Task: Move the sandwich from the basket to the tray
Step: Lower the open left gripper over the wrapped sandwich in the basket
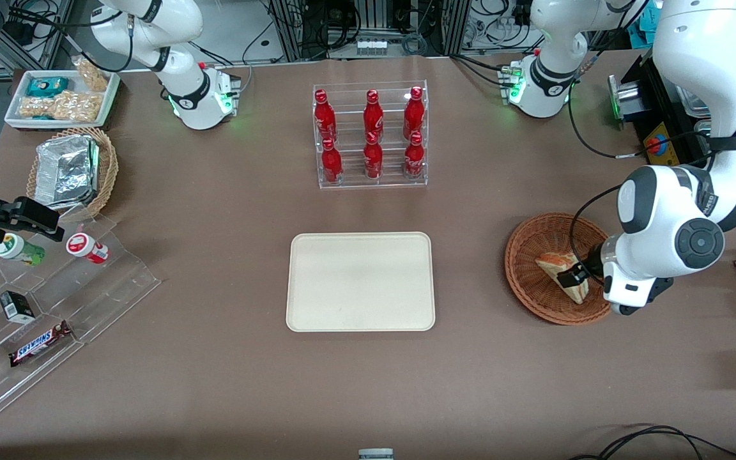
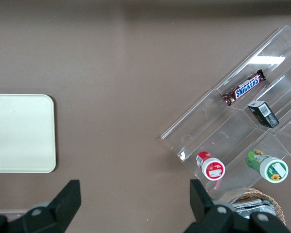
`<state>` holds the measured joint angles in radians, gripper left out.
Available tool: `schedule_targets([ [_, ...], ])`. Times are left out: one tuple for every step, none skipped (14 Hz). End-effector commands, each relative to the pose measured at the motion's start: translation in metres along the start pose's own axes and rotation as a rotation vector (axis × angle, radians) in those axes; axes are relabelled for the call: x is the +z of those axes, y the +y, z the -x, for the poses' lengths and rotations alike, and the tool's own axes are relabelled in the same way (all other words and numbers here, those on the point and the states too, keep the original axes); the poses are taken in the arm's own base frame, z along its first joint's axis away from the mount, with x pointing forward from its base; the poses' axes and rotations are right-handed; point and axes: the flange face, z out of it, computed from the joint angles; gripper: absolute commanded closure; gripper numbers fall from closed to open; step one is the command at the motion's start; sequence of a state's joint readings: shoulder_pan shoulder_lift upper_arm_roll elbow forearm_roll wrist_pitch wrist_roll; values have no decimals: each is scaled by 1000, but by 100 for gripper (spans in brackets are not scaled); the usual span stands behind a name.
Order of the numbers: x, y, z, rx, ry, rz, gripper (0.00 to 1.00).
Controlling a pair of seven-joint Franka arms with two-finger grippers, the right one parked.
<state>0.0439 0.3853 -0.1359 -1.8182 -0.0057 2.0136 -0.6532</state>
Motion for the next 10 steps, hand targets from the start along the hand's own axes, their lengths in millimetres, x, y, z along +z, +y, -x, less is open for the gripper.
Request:
schedule_targets([
  [16, -3, -3, -18, 8, 8, 0],
  [23, -2, -5, -19, 10, 12, 0],
  [30, 0, -7, -18, 14, 18, 0],
  [35, 0, -10, -21, 16, 21, 0],
  [39, 0, -12, -23, 16, 23, 0],
  [47, 0, -13, -25, 14, 23, 0],
  [57, 2, -13, -24, 3, 16, 0],
  [61, 0, -12, -26, -4, 12, 0],
  [67, -2, -9, -27, -13, 4, 0],
  [70, -3, -7, -27, -18, 0, 0],
])
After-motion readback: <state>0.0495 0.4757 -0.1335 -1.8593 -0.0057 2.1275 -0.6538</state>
